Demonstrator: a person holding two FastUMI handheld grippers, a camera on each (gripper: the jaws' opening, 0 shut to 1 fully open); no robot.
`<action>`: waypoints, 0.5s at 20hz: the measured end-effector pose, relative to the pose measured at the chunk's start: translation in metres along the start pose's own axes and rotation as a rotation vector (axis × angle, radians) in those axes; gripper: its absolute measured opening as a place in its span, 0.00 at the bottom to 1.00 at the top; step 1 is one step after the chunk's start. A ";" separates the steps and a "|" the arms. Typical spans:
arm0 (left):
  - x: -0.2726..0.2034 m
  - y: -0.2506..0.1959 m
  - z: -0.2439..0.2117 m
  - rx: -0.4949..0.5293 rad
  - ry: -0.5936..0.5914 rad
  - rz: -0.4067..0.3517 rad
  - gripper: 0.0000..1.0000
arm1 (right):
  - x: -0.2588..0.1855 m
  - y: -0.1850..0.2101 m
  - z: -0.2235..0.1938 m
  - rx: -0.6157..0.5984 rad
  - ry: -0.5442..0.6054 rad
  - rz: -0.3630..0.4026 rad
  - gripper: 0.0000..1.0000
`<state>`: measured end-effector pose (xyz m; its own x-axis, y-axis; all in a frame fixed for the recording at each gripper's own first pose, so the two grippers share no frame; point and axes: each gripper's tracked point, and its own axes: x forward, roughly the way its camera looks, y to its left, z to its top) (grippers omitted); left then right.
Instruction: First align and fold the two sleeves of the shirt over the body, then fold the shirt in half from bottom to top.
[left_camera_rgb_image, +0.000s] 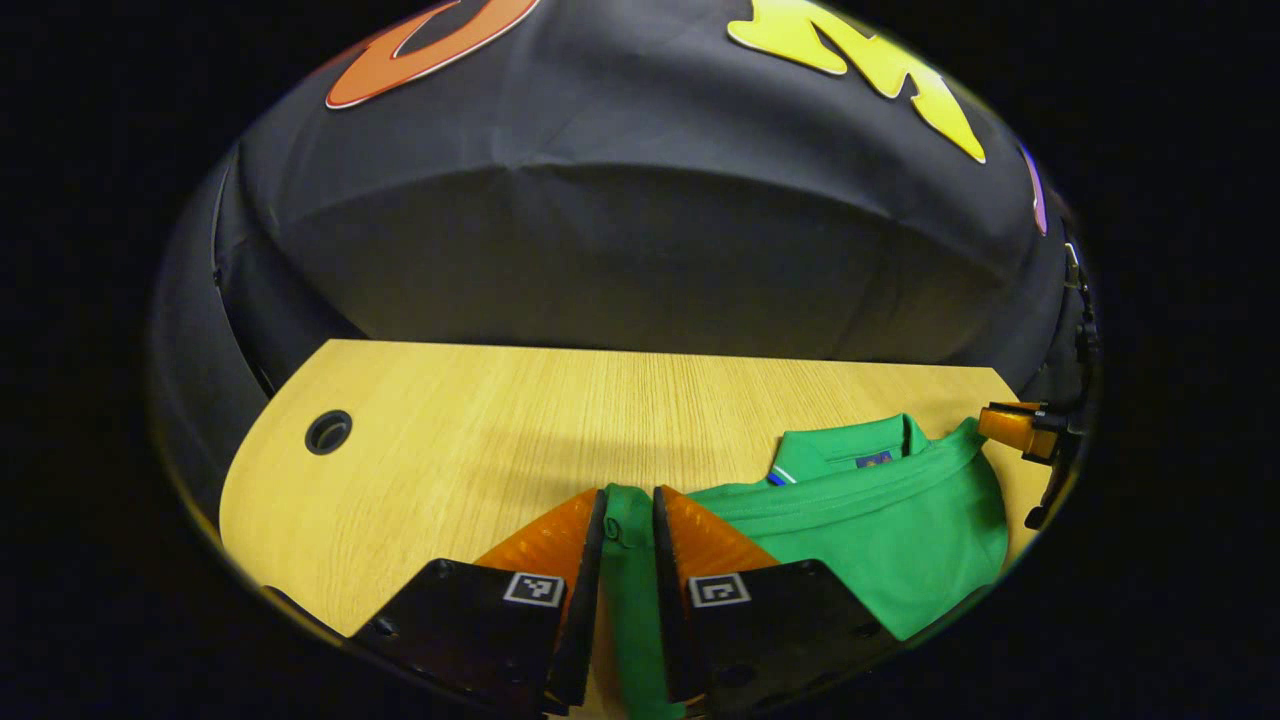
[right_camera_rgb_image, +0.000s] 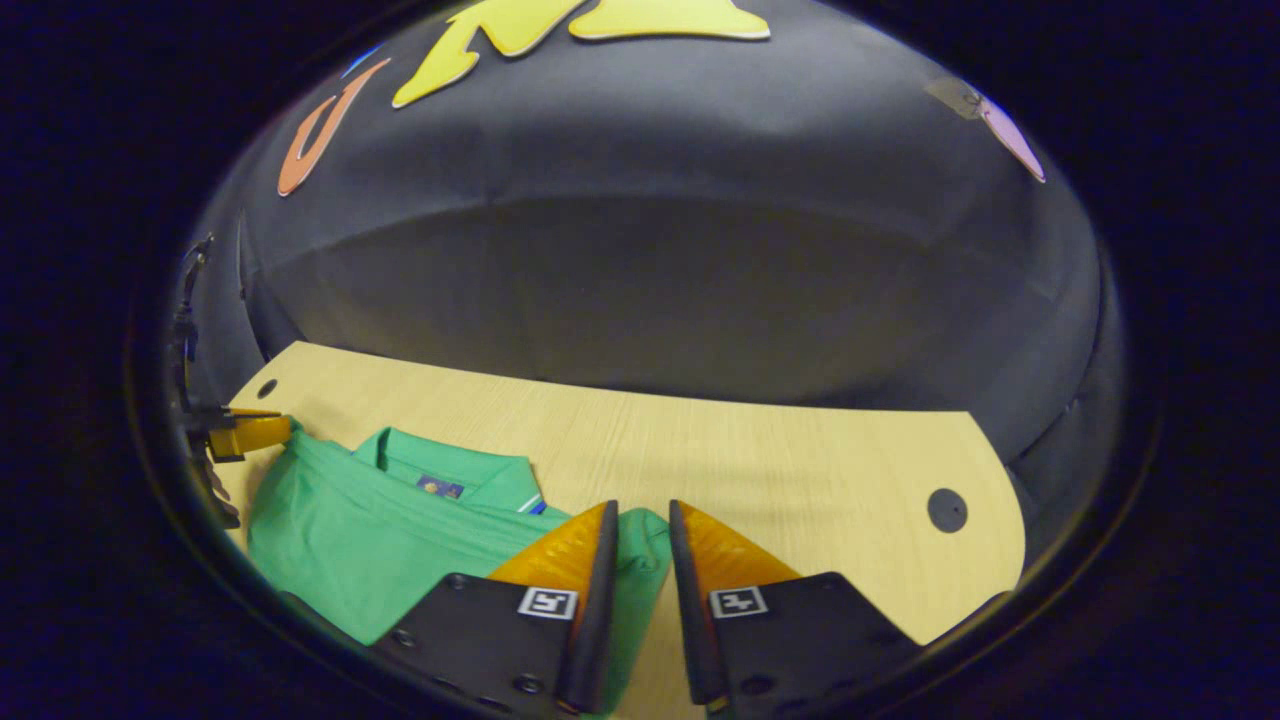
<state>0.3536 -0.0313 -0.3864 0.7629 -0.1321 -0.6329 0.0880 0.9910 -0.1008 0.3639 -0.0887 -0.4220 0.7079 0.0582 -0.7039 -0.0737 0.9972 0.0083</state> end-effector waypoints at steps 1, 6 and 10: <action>-0.004 0.002 0.007 0.004 -0.017 0.007 0.29 | -0.006 -0.003 0.008 -0.003 -0.025 -0.019 0.43; -0.063 0.005 0.047 -0.021 -0.116 0.035 1.00 | -0.061 -0.005 0.036 0.032 -0.099 -0.070 0.82; -0.140 0.000 0.092 -0.050 -0.257 0.039 1.00 | -0.130 0.000 0.060 0.030 -0.188 -0.089 0.87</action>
<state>0.3055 -0.0107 -0.2271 0.9032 -0.0779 -0.4220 0.0287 0.9922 -0.1217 0.3134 -0.0933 -0.2878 0.8296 -0.0258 -0.5577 0.0143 0.9996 -0.0249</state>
